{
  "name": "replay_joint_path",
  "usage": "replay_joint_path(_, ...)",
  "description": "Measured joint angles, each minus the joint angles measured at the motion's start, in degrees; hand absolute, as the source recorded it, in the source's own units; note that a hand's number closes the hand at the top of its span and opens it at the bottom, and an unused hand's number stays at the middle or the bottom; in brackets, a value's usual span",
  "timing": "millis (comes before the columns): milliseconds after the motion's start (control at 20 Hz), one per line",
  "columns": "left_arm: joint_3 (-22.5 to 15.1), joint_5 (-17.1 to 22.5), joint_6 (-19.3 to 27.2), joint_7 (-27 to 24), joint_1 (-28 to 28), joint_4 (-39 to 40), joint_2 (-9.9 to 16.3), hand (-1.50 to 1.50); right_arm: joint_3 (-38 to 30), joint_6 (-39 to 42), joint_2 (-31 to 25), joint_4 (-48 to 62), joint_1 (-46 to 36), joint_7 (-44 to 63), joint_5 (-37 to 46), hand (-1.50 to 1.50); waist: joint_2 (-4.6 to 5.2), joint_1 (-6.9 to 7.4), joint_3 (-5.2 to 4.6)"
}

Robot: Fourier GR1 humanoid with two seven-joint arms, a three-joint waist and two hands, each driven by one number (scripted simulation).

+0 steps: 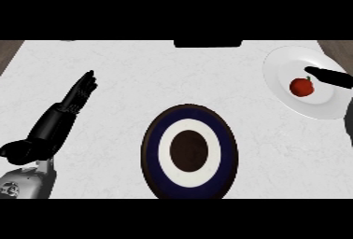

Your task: Pick the bell pepper from the plate and place it in the plate

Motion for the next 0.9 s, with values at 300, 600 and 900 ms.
replay_joint_path(300, 1.6, 0.8, -1.4, 0.4, 1.8, -1.4, 0.8, 0.0, -2.7, 10.3, -1.9, -12.8, 11.4, 0.1, -7.7, -1.5, -0.15, -0.27, -0.08)
replay_joint_path(600, 0.9, -1.2, -1.3, -0.3, 2.1, -1.0, -1.0, 0.0, -3.9, 16.5, -3.0, -27.3, 23.1, 3.9, -12.7, -1.5, 0.01, -0.01, -0.08)
replay_joint_path(900, 1.9, -1.5, -2.6, 0.5, 1.1, -1.3, -1.7, 0.0, -5.9, 21.5, -4.5, -35.0, 31.3, 5.7, -16.4, -1.5, 0.13, 0.36, -0.07)
